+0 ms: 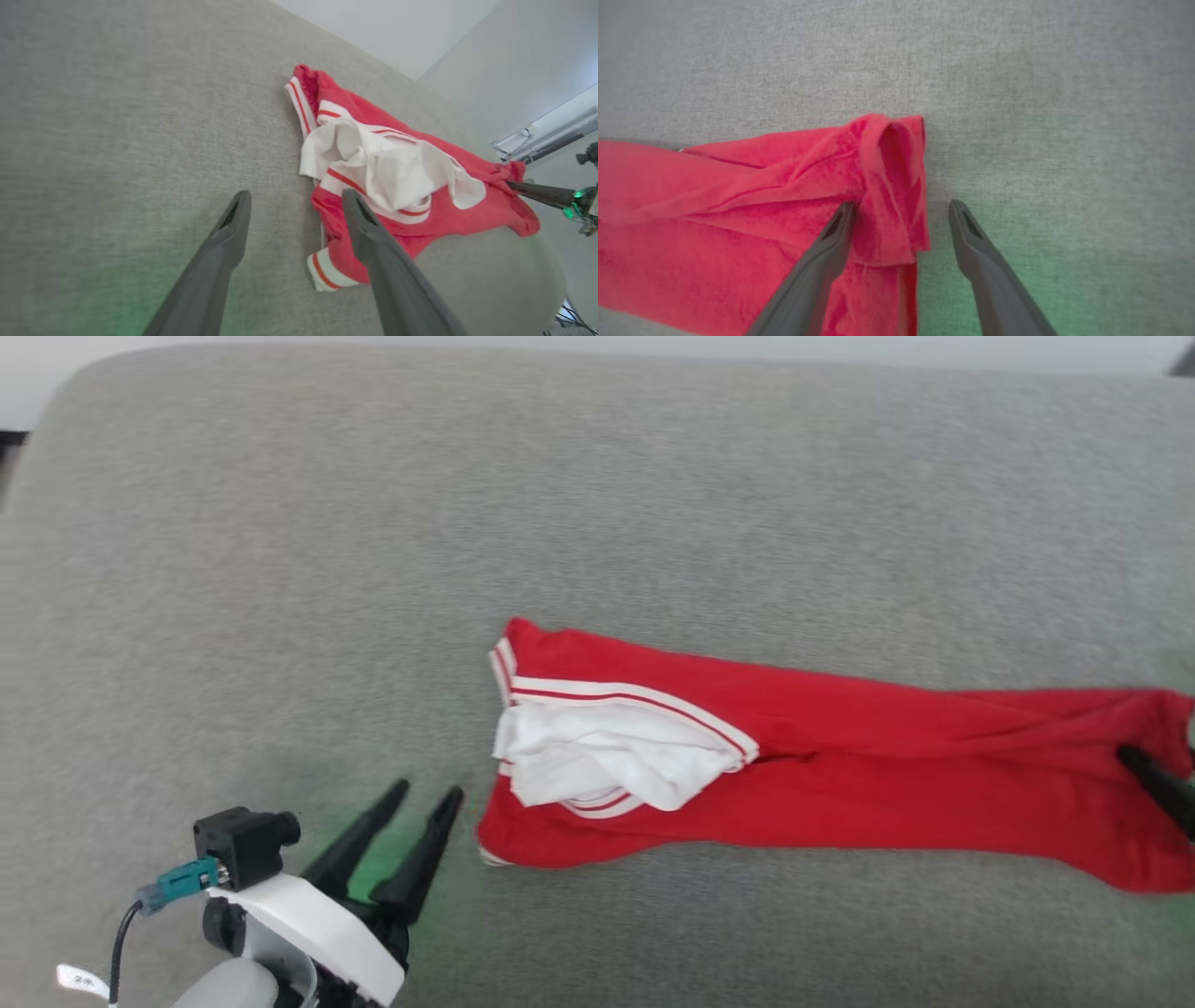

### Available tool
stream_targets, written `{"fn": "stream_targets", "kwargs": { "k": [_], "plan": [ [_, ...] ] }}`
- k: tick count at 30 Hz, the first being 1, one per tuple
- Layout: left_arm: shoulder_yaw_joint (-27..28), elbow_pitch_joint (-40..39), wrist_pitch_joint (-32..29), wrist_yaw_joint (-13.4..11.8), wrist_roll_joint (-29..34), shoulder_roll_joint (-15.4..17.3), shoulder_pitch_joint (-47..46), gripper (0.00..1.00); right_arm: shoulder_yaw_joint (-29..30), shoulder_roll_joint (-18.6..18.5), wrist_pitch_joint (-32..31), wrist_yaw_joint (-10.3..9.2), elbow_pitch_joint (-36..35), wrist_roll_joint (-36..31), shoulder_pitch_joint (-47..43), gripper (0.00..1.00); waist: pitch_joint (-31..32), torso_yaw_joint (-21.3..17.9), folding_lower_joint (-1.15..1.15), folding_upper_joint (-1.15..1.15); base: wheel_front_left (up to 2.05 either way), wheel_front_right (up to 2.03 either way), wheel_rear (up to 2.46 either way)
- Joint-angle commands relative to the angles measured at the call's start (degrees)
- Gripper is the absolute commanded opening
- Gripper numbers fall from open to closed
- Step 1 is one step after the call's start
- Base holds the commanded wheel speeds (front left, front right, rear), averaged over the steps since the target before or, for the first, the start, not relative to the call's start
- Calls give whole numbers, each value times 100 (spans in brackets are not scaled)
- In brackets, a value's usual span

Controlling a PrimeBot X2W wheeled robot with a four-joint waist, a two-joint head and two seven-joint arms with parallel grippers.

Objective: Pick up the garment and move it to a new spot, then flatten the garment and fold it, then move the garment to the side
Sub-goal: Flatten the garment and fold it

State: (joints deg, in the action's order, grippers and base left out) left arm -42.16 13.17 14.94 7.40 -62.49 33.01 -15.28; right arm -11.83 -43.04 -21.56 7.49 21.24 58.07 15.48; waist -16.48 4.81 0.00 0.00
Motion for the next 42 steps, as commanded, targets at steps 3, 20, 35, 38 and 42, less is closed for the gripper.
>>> {"fn": "stream_targets", "kwargs": {
  "k": [3, 20, 35, 38, 42],
  "plan": [
    [629, 248, 29, 4, 714, -362, 238, 100, 21, 56, -156, 0, 158, 51, -98, 100, 75, 273, 0, 0, 0, 0, 0],
    [3074, -562, 30, 10, 4406, -1872, 1088, 100, -234, 378, -518, 17, 486, -7, -123, 59, 116, 480, 0, 0, 0, 0, 0],
    [3486, -918, 31, 11, 4992, -2101, 983, 100, 36, 216, -426, -16, 306, -14, 210, 0, -78, 169, 0, 0, 0, 0, 0],
    [3495, -918, 31, 11, 4986, -2090, 962, 100, 163, 150, -374, -16, 315, -8, 273, 0, -106, 100, 0, 0, 0, 0, 0],
    [3518, -947, 30, 11, 4914, -2060, 905, 100, 370, 18, -302, -13, 388, -1, 419, 0, -170, -61, 0, 0, 0, 0, 0]
  ]
}}
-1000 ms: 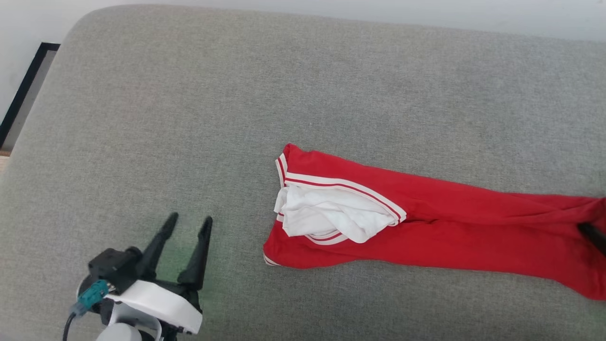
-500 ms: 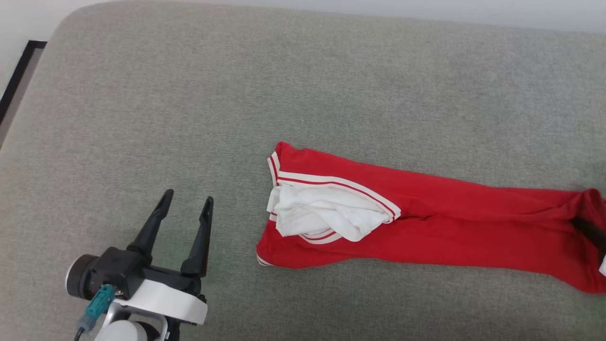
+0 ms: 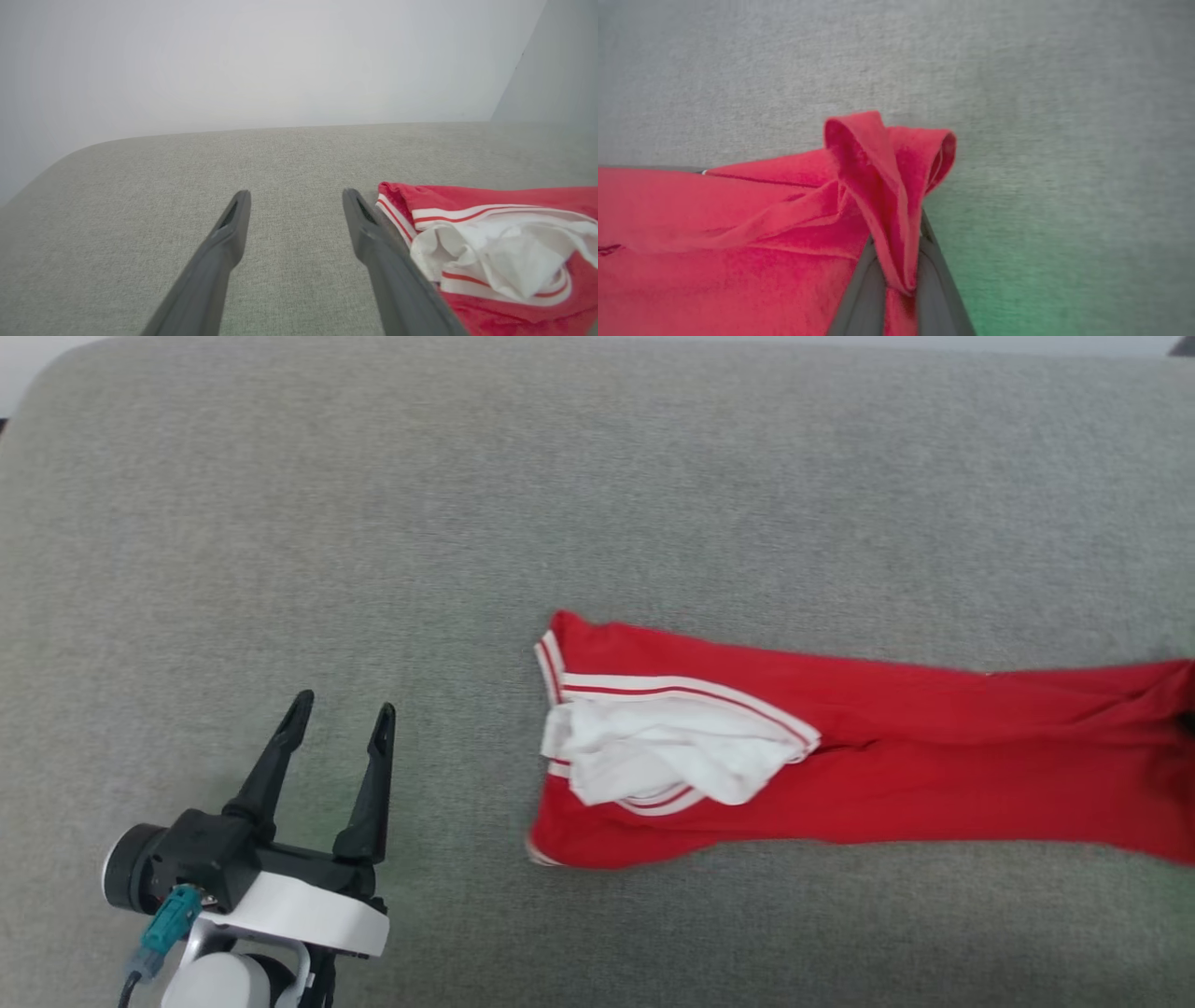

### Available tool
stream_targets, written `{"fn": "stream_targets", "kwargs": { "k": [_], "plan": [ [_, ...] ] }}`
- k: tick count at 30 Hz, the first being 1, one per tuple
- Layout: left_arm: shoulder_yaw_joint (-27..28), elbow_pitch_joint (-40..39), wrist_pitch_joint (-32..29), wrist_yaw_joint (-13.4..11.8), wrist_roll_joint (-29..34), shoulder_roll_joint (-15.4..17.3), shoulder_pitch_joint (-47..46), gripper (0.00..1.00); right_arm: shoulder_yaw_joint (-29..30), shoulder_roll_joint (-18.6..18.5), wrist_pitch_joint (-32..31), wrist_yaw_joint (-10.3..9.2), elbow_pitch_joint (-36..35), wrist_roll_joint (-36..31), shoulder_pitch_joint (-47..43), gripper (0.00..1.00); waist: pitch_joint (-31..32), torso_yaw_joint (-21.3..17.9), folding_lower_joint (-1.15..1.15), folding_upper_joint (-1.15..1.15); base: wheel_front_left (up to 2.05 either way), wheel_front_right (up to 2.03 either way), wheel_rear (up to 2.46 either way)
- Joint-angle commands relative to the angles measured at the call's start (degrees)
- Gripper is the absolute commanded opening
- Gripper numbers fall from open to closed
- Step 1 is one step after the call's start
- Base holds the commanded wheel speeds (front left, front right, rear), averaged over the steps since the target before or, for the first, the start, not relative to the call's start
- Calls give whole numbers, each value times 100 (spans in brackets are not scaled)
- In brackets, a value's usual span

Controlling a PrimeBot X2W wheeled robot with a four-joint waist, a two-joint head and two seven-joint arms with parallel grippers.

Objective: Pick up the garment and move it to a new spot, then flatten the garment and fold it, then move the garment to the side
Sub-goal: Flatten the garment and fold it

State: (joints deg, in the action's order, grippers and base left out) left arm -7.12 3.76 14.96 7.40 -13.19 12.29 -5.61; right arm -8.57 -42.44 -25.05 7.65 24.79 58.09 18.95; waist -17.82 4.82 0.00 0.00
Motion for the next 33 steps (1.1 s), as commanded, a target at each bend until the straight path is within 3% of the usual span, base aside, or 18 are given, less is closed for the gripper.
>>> {"fn": "stream_targets", "kwargs": {
  "k": [1, 15, 20, 26, 33],
  "plan": [
    [18, -14, 29, 11, -24, 19, -88, 100, 88, -97, 43, -30, 66, -19, 94, 0, -56, -108, 0, 0, 0, 0, 0],
    [-132, -218, 28, 0, -21, 239, -518, 100, 1386, -993, 510, -29, 1083, 114, 210, 0, -403, -537, 0, 0, 0, 0, 0],
    [-129, -225, 28, 0, 16, 204, -484, 100, 1415, -1146, 617, -18, 1274, 13, 59, 0, -304, -549, 0, 0, 0, 0, 0],
    [-97, -181, 28, 1, 60, 118, -264, 100, 1057, -936, 552, -17, 752, -9, -147, 0, -11, -482, 0, 0, 0, 0, 0],
    [-34, -186, 28, 1, 10, 27, 74, 100, 627, -495, 330, -17, -662, 1, -639, 0, 318, -348, 0, 0, 0, 0, 0]
  ]
}}
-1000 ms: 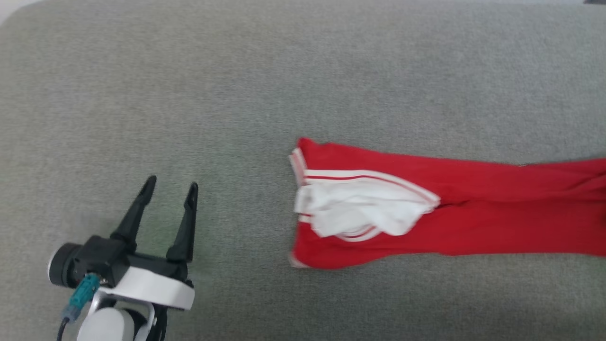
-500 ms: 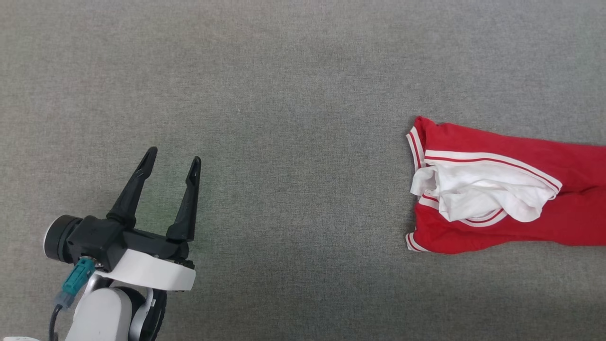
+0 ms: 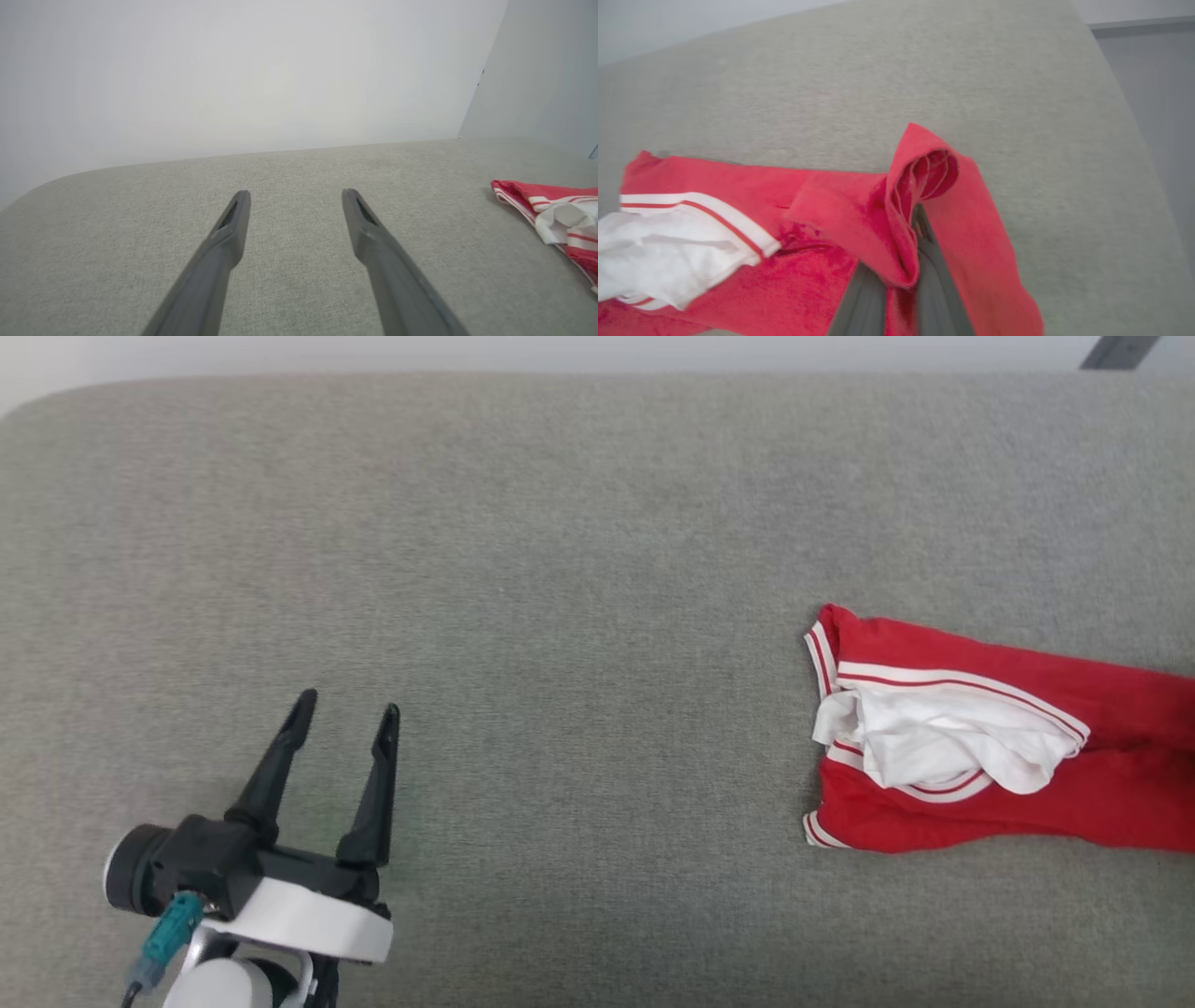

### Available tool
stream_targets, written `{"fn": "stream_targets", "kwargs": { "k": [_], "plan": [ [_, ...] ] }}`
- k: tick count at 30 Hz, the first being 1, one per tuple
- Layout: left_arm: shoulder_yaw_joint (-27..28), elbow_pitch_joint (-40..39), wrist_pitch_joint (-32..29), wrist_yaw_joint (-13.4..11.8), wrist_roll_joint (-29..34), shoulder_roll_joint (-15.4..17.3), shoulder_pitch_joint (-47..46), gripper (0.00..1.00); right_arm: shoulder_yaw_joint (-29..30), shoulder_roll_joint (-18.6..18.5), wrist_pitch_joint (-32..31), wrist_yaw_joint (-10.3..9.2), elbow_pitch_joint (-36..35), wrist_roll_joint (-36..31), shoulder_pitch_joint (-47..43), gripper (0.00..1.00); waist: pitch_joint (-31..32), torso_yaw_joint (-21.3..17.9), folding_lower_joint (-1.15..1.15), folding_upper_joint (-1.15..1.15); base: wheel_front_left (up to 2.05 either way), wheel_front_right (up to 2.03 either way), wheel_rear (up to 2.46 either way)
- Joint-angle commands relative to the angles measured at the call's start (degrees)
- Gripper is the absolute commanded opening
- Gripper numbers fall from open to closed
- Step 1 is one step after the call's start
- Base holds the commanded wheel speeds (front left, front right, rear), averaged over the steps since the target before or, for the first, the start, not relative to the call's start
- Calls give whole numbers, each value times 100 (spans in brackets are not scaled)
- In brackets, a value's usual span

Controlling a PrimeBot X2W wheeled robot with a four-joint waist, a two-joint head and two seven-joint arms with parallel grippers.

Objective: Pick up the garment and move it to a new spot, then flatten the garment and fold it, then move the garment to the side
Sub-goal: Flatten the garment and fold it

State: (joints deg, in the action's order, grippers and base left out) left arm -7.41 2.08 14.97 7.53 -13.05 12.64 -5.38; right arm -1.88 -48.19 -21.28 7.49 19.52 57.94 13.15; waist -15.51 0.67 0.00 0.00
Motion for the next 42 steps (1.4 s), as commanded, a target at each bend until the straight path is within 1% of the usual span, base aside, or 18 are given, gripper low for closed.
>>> {"fn": "stream_targets", "kwargs": {
  "k": [1, 6, 7, 11, 15, 18, 22, 26, 30, 32, 33, 34, 35, 36, 37, 42],
  "plan": [
    [-21, -15, 27, -13, -3, -15, 107, 100, -126, 139, -121, 0, -339, -12, -100, 0, 123, 100, 0, 0, 0, 0, 0],
    [-60, 2, 28, -13, -49, -75, 226, 100, -581, 497, -482, 0, -1259, -321, -84, 0, 278, 300, 0, 0, 0, 0, 0],
    [-60, 2, 28, -13, -49, -75, 226, 100, -581, 497, -482, 0, -1259, -321, -84, 0, 278, 300, 0, 0, 0, 0, 0],
    [-110, 26, 28, -13, -73, -133, 304, 100, -951, 839, -796, 0, -1749, -643, 126, 0, 343, 470, 0, 0, 0, 0, 0],
    [-125, 63, 27, -13, -119, -174, 299, 100, -1258, 1140, -1085, 0, -1964, -889, 394, 0, 349, 624, 0, 0, 0, 0, 0],
    [-149, 73, 27, -13, -131, -205, 258, 100, -1425, 1287, -1206, 0, -1938, -1094, 638, 0, 331, 703, 0, 0, 0, 0, 0],
    [-184, 103, 27, -13, -146, -224, 185, 100, -1636, 1475, -1268, 0, -1720, -1332, 910, 0, 311, 770, 0, 0, 0, 0, 0],
    [-239, 161, 27, -13, -152, -230, 65, 100, -1812, 1590, -1236, 0, -1363, -1416, 1083, 0, 273, 813, 0, 0, 0, 0, 0],
    [-316, 216, 27, -13, -182, -210, -62, 100, -2057, 1691, -1229, 0, -912, -1329, 1197, 1, 239, 834, 0, 0, 0, 0, 0],
    [-316, 243, 27, -13, -196, -182, -93, 100, -2145, 1692, -1166, 0, -813, -1317, 1238, 7, 214, 823, 0, 0, 0, 0, 0],
    [-320, 258, 27, -13, -208, -173, -107, 100, -2192, 1687, -1118, 0, -757, -1313, 1254, 12, 207, 813, 0, 0, 0, 0, 0],
    [-324, 271, 27, -13, -218, -160, -127, 100, -2251, 1675, -1080, 0, -716, -1322, 1285, 20, 205, 800, 0, 0, 0, 0, 0],
    [-327, 281, 28, -13, -225, -148, -147, 100, -2286, 1667, -1018, 0, -700, -1338, 1318, 38, 205, 787, 0, 0, 0, 0, 0],
    [-309, 292, 27, -13, -236, -136, -152, 100, -2312, 1684, -962, 0, -689, -1329, 1346, 68, 211, 761, 0, 0, 0, 0, 0],
    [-298, 304, 27, -13, -239, -127, -149, 100, -2337, 1700, -916, 0, -688, -1311, 1362, 100, 219, 734, 0, 0, 0, 0, 0],
    [-264, 359, 27, -13, -286, -51, -92, 100, -2484, 1673, -711, 0, -744, -1254, 1476, 100, 276, 565, 0, 0, 0, 0, 0]
  ]
}}
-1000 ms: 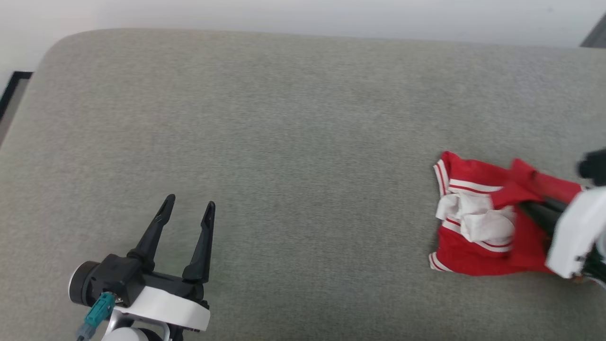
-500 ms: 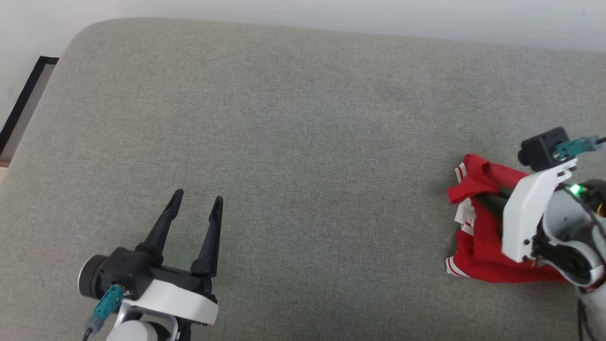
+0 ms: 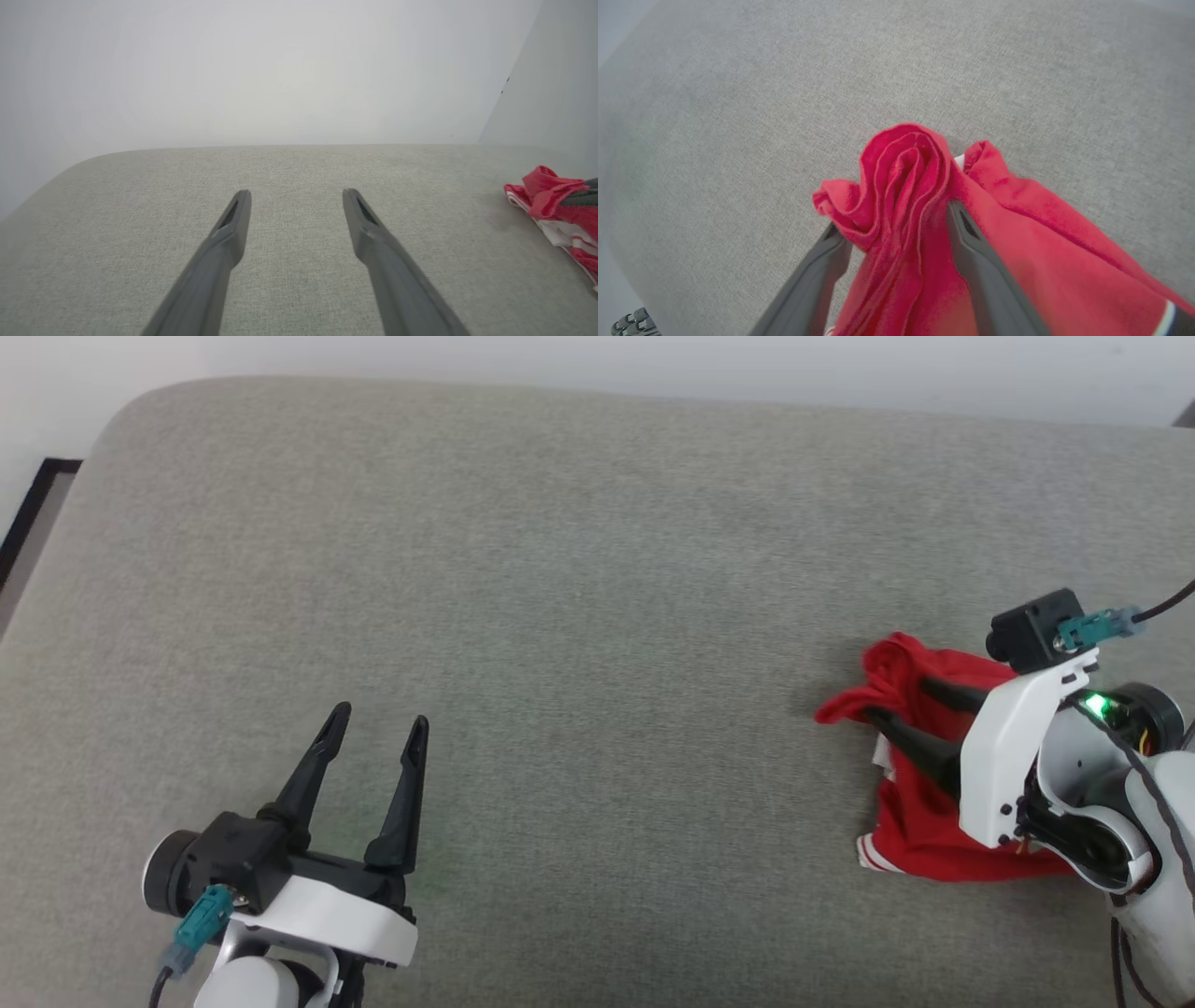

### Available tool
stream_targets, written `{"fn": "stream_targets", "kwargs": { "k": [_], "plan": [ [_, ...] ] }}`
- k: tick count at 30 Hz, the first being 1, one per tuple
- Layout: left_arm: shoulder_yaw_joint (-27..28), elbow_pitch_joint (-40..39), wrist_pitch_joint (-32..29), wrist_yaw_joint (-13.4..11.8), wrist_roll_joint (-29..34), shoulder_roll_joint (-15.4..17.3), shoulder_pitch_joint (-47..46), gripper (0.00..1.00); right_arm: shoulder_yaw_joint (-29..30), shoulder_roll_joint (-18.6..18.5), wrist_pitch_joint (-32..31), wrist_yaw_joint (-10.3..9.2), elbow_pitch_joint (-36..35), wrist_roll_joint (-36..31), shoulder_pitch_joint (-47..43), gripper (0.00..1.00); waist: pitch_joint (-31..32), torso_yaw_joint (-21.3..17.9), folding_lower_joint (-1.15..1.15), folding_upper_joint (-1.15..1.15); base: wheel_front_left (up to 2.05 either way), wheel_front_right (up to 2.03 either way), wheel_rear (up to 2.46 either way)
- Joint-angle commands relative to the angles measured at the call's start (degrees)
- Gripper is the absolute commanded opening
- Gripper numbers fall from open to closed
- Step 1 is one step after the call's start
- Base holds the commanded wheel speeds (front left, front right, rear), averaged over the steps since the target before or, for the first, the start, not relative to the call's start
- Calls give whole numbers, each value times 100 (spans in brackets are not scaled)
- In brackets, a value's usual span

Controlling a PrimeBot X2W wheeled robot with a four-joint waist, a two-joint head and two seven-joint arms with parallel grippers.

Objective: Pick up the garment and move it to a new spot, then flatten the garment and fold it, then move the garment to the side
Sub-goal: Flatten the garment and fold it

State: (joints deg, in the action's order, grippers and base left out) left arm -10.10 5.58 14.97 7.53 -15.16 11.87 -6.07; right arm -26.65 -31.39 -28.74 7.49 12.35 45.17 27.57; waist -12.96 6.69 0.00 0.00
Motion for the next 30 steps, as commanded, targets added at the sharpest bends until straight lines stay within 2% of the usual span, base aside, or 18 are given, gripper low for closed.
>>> {"fn": "stream_targets", "kwargs": {
  "k": [1, 9, 16, 24, 30],
  "plan": [
    [7, 26, 28, -13, -92, 42, -17, 100, -31, -30, 94, 0, -51, 21, 47, 100, 39, -69, 0, 0, 0, 0, 0],
    [18, 209, 28, -13, -249, 144, 15, 100, 12, -167, 683, 0, -160, 93, 35, 100, 155, -358, 0, 0, 0, 0, 0],
    [28, 275, 27, -12, -311, 144, 92, 100, 131, -289, 1987, 0, 276, 25, -150, 100, 315, -626, 0, 0, 0, 0, 0],
    [92, 441, 27, -12, -421, 144, 304, 100, 433, -20, 3948, 0, 1019, -604, -330, 100, 619, -895, 0, 0, 0, 0, 0],
    [311, 435, 27, -12, -416, 39, 603, 100, 870, 233, 4372, -1, 1053, -1031, -859, 100, 987, -892, 0, 0, 0, 0, 0]
  ]
}}
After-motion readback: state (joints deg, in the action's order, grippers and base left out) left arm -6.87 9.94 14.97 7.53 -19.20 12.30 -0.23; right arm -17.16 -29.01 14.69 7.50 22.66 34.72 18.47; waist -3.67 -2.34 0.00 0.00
